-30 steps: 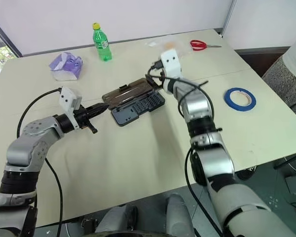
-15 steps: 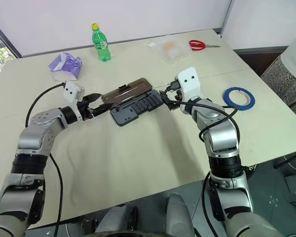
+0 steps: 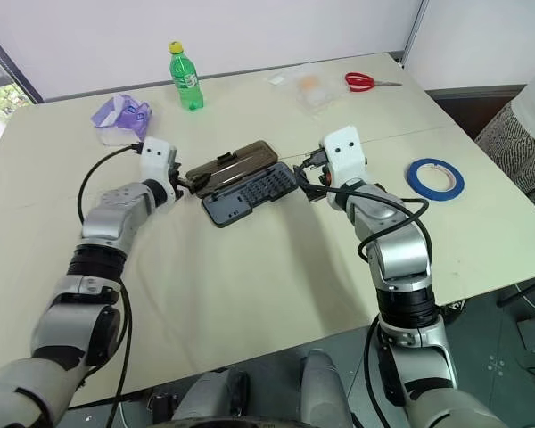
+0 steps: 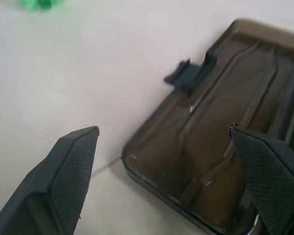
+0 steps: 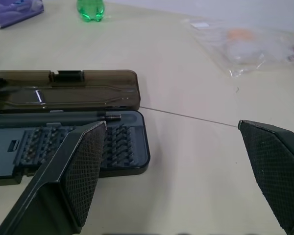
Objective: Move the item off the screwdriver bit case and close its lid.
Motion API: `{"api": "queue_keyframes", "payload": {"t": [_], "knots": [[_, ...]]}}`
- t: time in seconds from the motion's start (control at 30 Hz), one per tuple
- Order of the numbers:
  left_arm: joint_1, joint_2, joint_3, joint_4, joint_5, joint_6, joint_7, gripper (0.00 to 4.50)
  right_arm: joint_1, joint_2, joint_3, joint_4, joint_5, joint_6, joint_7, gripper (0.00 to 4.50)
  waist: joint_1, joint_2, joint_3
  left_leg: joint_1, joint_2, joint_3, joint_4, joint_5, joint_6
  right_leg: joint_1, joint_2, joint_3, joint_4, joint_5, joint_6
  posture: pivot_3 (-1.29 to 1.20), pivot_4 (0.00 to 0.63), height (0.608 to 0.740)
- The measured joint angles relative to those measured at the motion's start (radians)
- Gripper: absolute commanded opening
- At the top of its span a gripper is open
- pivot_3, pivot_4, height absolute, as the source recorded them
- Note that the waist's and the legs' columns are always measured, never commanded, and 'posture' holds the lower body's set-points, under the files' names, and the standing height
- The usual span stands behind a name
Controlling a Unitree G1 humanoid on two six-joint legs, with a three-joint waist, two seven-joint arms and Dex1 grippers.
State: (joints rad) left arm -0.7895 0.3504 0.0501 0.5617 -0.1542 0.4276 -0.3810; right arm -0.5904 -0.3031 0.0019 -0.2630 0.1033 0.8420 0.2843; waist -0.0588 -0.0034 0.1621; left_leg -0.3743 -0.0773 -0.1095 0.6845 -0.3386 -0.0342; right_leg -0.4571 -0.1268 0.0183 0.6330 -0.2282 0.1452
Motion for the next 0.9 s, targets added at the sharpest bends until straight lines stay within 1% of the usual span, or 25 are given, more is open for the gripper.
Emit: {"api": "queue_keyframes", "payload": {"t": [0.1, 0.27, 0.53, 0.7, 0.9], "knots": [[-0.013, -0.013, 0.001, 0.031, 0.016, 0.0, 0.038, 4.45, 0.001, 0.0, 0.001, -0.001, 0.0, 0.0, -0.005, 4.5, 0.0, 0.0, 0.0, 0.0, 0.0, 0.0, 0.0, 0.0, 0.0, 0.0, 0.0, 0.0, 0.0, 0.0, 0.0, 0.0, 0.15, 0.74], [-0.071, -0.032, 0.004, 0.169, 0.039, -0.066, 0.095, 4.45, 0.006, 0.001, 0.003, -0.005, 0.0, 0.0, -0.013, 4.5, 0.005, 0.0, 0.0, 0.0, 0.0, 0.0, 0.0, 0.0, 0.0, 0.0, 0.0, 0.0, 0.0, 0.0, 0.0, 0.0, 0.15, 0.74], [-0.185, -0.012, -0.01, 0.396, 0.08, -0.189, -0.01, 4.45, 0.012, 0.013, 0.015, -0.014, 0.0, 0.0, -0.028, 4.5, 0.014, 0.0, 0.0, 0.0, -0.001, 0.001, 0.0, 0.0, 0.0, 0.0, -0.001, 0.0, 0.0, 0.0, 0.0, 0.0, 0.15, 0.74], [-0.24, -0.002, -0.018, 0.522, 0.107, -0.241, -0.041, 4.45, 0.022, 0.013, 0.016, -0.016, 0.0, 0.001, -0.039, 4.5, 0.014, 0.0, 0.0, 0.0, -0.001, 0.001, 0.0, 0.0, 0.0, 0.0, -0.001, 0.0, 0.0, 0.0, 0.0, 0.0, 0.15, 0.74], [-0.284, -0.005, -0.019, 0.6, 0.125, -0.263, -0.06, 4.45, 0.022, 0.012, 0.015, -0.016, 0.0, 0.002, -0.046, 4.5, 0.014, -0.001, 0.0, 0.0, -0.001, 0.001, 0.0, 0.0, 0.0, 0.0, -0.001, 0.0, 0.0, 0.0, 0.001, 0.0, 0.15, 0.74]]}}
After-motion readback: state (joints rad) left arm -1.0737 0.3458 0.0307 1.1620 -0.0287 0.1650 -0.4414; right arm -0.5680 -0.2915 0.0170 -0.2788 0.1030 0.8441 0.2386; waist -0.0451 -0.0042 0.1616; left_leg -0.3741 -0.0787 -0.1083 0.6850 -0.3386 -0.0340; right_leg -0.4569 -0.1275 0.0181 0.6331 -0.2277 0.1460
